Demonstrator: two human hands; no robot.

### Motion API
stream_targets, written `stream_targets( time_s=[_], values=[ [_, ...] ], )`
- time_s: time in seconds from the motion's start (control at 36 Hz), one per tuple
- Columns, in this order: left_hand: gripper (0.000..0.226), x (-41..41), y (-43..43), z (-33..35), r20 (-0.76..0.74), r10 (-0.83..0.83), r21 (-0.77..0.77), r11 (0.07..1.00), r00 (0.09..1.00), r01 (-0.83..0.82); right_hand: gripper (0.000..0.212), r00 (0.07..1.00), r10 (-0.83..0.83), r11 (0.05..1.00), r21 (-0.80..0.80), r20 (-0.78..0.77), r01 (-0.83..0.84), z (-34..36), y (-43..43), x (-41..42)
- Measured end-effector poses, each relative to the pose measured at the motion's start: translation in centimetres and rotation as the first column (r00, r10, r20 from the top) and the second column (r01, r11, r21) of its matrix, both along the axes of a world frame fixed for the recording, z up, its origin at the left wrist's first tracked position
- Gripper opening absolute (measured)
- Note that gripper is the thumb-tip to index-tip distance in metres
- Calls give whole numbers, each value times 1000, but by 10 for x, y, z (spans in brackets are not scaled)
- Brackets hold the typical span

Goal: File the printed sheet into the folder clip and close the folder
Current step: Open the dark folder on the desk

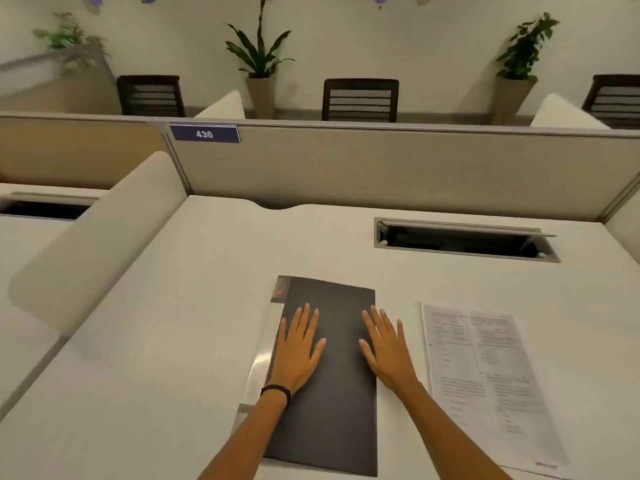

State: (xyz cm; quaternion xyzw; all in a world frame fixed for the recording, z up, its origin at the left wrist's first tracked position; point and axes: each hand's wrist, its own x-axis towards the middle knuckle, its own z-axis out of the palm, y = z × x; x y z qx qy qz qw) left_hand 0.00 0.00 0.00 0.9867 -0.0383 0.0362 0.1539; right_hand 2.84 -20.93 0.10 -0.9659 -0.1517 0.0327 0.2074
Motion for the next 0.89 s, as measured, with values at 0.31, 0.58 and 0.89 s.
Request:
stream_targets(
  time_s=[0.31,0.58,0.89],
  values=[
    [62,-12,6,-20,-131,-4,92,996,991,16,60,999,12,997,80,-50,-8,-26,12,-25],
    [61,-13,5,-27,-161,5,105,994,987,12,59,997,-20,996,86,-75,27,-37,16,-34],
    [59,-16,2,-22,-160,22,88,996,987,-8,52,997,-29,999,36,-73,31,-38,15,-33]
  ],
)
